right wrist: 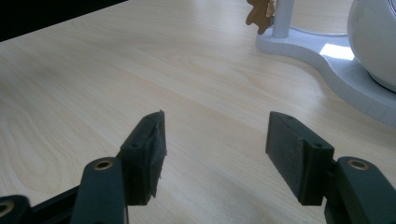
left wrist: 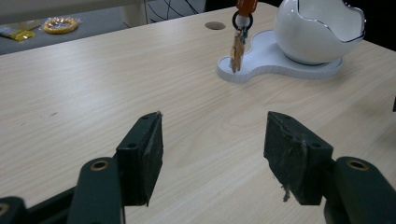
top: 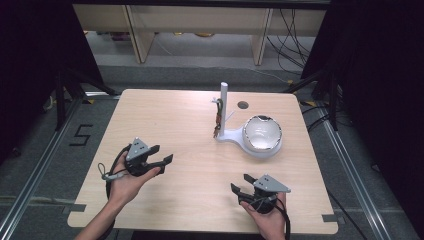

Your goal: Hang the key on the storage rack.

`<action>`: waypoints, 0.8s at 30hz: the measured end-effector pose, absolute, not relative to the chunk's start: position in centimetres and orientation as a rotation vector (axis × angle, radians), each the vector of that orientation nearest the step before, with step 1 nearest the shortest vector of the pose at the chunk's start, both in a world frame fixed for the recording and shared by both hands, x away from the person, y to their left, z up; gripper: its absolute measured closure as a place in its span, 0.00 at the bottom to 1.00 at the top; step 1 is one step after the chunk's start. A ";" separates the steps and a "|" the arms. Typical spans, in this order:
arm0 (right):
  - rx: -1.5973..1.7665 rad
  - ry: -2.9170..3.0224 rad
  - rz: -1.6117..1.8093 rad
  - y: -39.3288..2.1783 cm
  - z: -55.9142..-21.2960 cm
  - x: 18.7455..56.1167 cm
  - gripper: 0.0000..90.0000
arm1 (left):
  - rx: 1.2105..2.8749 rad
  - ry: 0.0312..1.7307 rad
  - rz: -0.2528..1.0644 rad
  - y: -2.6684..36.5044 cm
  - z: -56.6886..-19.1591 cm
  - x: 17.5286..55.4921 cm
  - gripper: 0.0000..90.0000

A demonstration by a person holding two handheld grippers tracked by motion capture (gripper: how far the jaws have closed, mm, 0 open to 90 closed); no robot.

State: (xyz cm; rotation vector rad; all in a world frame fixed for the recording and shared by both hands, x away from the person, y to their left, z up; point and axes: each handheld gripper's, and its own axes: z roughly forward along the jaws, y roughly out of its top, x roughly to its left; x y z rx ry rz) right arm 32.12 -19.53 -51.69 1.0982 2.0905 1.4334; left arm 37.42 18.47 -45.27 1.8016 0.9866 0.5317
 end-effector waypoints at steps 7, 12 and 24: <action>1.096 2.086 1.428 -19.5 -51.7 32.1 0.43 | 1.785 1.034 0.533 20.0 -46.4 36.5 0.41; 1.096 2.090 1.431 -19.5 -51.7 32.1 0.43 | 1.772 1.043 0.556 21.2 -47.4 35.8 0.41; 1.099 2.098 1.422 -19.6 -51.6 32.1 0.43 | 1.749 1.089 0.602 23.5 -50.1 34.0 0.40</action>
